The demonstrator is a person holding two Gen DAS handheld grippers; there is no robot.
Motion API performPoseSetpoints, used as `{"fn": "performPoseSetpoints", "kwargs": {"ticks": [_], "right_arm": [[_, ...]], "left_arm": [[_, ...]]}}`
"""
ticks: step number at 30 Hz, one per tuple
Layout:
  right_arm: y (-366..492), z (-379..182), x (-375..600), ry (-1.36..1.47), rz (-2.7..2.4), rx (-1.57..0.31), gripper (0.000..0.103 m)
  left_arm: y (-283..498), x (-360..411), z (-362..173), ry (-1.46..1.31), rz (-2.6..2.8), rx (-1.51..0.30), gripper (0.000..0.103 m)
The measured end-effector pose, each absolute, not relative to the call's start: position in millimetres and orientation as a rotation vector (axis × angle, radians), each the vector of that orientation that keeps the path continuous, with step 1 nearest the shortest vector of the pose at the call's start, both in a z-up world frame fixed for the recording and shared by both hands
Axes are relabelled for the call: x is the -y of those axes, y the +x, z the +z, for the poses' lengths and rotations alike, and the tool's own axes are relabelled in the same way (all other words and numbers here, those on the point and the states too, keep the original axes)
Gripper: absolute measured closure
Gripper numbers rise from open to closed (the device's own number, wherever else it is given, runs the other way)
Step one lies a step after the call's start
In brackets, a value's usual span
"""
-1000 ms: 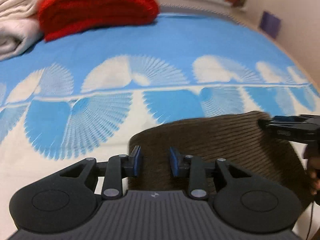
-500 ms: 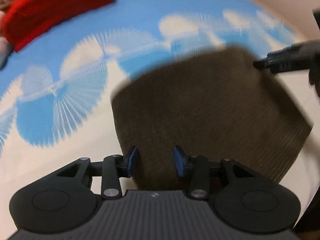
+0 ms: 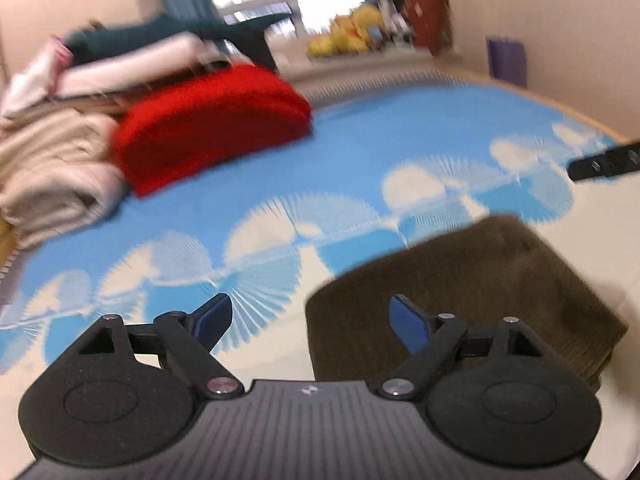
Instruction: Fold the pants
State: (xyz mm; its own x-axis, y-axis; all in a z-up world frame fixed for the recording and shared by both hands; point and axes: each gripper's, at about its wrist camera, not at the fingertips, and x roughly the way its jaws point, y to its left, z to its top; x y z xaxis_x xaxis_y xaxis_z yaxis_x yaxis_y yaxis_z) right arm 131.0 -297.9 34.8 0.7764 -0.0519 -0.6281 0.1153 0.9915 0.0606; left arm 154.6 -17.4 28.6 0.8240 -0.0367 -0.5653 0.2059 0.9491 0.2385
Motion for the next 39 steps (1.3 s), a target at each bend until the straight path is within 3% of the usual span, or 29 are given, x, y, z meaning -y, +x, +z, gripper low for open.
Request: {"fn": "performPoseSetpoints", "kwargs": {"ticks": [5,10,23,39], "right_arm": [[61,72,286,0.077,-0.030,-0.572,0.001],[3,73,277,0.100,0.004,-0.565,0.001],[-14,54,253,-0.036,-0.056,-0.630,0.001],[-4,39,253,-0.034,-0.058,-0.698,0.001]], "left_arm": [[99,25,68,0.247,0.001,-0.471,0.013],[50,31,88,0.133,0.020,-0.517,0.001],[42,49,25,0.117,-0.043,-0.731,0.001],[61,51,16,0.043,-0.044,-0.793,0.000]]}}
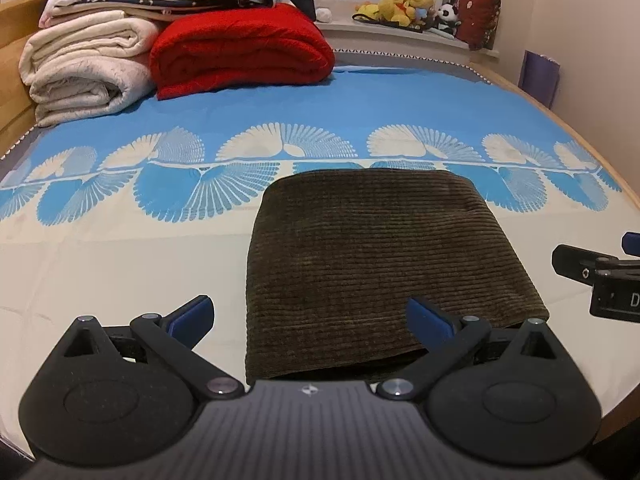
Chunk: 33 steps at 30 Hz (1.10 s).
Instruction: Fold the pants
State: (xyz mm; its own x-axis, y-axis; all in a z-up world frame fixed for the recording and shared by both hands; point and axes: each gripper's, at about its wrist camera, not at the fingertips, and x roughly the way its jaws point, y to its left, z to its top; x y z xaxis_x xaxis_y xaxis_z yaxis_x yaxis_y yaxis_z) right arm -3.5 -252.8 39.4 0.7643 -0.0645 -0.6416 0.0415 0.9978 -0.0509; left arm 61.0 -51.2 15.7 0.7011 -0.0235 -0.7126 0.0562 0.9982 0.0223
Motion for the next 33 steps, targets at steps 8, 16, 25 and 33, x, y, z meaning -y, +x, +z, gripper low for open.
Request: {"fn": "performPoseSetpoints", "kwargs": {"ticks": [8,16,25,33], "right_arm": [[-3.1,39.3,250.8,-0.039,-0.047,-0.701,0.001],[-2.7,38.1,249.2,-0.043,-0.040,-0.703,0.001],[-1.2,35.6,246.1,-0.053,-0.035,-0.710,0.001],[0.3,33.9,244.2,-0.054,-0.032,-0.710,0.001]], "left_arm": [[61.3,53.3,12.4,0.020,-0.057,-0.813,0.000],[61.8,51.2,11.1,0.017,-0.058,-0.823,0.000],[63.3,50.0,9.1,0.006,-0.058,-0.833,0.000],[64.3,50.7,8.2,0.009,-0.063,-0.836,0.000]]}}
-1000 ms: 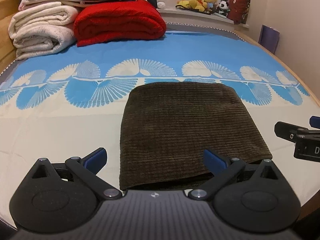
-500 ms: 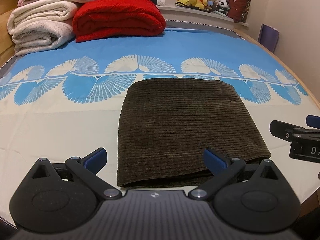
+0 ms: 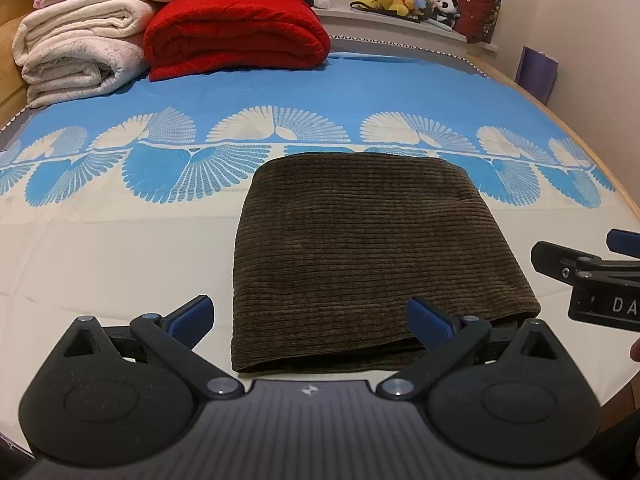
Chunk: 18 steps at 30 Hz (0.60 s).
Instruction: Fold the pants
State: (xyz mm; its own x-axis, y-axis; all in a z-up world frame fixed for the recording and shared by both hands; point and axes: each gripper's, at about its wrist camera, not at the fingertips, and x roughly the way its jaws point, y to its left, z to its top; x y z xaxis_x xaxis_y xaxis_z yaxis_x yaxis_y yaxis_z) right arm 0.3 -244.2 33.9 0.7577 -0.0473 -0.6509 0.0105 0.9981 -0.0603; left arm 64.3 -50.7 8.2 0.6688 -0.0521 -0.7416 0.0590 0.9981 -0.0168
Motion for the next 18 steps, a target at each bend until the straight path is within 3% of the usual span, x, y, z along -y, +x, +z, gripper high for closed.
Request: {"fn": "performPoseSetpoints", "kwargs": {"ticks": [18], "right_arm": [[3.1,33.2,237.4,-0.063,-0.014,-0.709,0.001]], "left_arm": [[63.8,49.6,7.6,0.006,-0.072,-0.836,0.000]]}}
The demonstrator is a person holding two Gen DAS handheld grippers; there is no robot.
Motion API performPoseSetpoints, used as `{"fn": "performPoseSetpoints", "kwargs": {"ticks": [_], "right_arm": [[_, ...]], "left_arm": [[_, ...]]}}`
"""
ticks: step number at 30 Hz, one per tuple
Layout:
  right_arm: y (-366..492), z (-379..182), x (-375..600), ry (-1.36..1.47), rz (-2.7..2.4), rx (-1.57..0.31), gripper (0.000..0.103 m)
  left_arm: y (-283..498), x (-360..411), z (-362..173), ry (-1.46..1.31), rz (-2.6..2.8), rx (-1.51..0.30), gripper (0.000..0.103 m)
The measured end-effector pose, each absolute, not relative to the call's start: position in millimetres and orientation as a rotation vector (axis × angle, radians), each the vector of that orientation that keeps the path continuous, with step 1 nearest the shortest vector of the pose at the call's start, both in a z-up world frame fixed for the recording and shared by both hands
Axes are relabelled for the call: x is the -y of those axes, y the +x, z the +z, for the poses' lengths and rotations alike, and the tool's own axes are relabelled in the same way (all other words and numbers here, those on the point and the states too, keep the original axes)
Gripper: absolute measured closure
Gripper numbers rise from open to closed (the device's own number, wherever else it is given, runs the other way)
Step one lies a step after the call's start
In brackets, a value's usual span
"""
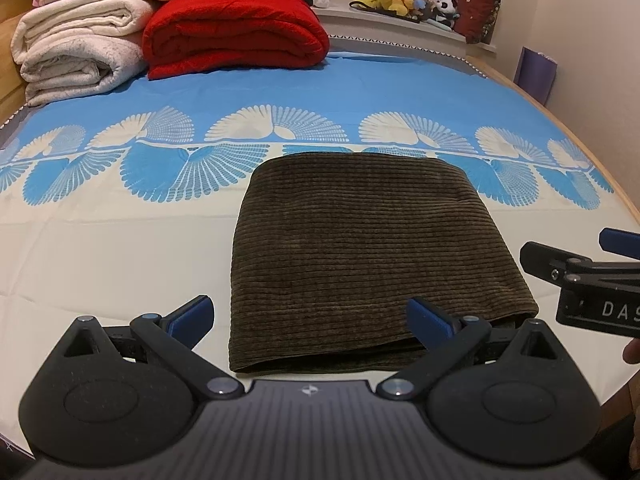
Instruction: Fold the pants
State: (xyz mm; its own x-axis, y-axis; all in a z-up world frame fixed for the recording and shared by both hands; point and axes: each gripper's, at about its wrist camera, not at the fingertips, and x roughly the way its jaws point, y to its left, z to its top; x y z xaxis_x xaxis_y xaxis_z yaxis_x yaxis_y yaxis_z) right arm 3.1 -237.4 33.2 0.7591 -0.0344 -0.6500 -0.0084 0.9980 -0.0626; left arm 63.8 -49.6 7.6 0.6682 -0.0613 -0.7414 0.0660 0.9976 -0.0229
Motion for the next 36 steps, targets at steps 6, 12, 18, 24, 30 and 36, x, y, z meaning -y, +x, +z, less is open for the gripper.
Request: {"fn": "performPoseSetpoints", "kwargs": {"ticks": [6,12,18,24,30,36], "right_arm": [[2.7,33.7,237.8,-0.059,-0.011,-0.708,0.001],[2.1,33.7,237.9,-0.059,-0.011,-0.707,0.001],[1.9,34.0,238.1,-0.058,-0.009,-0.708,0.001],[2.2,34.3,237.4,-0.058,-0.007,-0.709,0.001],[2.3,34.2,235.9,-0.059,-0.006,-0.707,0.001],[3.8,34.0,235.0,-0.061,-0.005,-0.709,0.001]], "left_arm": [[63.4,50.9,7.5,0.009,-0.077,-0.835,0.000],[63.1,50.2,7.7,0.008,-0.081,-0.834,0.000],[63.5,49.5,8.0,0.007,-0.084,-0.834,0.000],[63.6,49.5,8.5,0.008,-0.085,-0.832,0.000],[63.5,49.8,8.6,0.011,-0.086,-0.830,0.000],[63.6,49.0,9.5,0.013,-0.084,-0.828,0.000]]}}
